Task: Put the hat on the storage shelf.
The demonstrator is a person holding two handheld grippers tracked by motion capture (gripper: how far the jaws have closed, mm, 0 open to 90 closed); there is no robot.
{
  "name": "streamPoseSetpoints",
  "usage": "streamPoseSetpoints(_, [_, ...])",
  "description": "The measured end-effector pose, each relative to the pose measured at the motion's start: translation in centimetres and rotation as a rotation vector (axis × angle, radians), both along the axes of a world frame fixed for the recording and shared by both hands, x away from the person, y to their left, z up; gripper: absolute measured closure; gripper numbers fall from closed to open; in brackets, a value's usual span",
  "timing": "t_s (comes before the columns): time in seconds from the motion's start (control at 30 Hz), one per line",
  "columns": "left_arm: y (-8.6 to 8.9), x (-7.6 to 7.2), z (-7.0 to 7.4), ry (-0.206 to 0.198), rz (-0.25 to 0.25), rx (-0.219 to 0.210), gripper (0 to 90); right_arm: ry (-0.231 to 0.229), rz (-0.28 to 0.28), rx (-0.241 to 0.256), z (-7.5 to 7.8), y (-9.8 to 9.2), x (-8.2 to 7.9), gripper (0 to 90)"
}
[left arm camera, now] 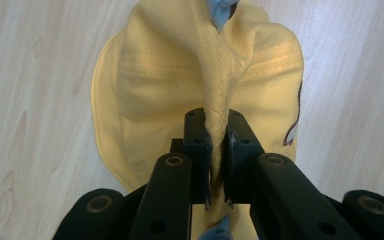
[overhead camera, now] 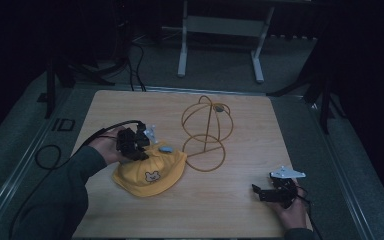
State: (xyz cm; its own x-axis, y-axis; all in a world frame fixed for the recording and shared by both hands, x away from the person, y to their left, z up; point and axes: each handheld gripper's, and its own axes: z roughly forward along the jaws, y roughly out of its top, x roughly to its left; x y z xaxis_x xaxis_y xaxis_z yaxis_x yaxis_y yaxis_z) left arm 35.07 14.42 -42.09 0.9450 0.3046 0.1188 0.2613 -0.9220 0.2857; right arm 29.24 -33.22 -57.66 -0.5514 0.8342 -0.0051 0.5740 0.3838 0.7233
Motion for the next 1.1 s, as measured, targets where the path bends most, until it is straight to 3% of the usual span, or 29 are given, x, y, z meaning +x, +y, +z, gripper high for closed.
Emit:
streamPoseSetpoints(0.33, [0.7, 0.3, 0.8, -0.047, 0.044, -0.027, 82.5, 0.0, -0.001, 0.001, 0.0, 0.0, 0.0, 11.1])
streamPoseSetpoints(1.1, [2.8, 0.2, 2.7, -0.115, 0.133, -0.092, 81.8, 0.001, -0.002, 0.001, 0.0, 0.0, 0.0, 11.1])
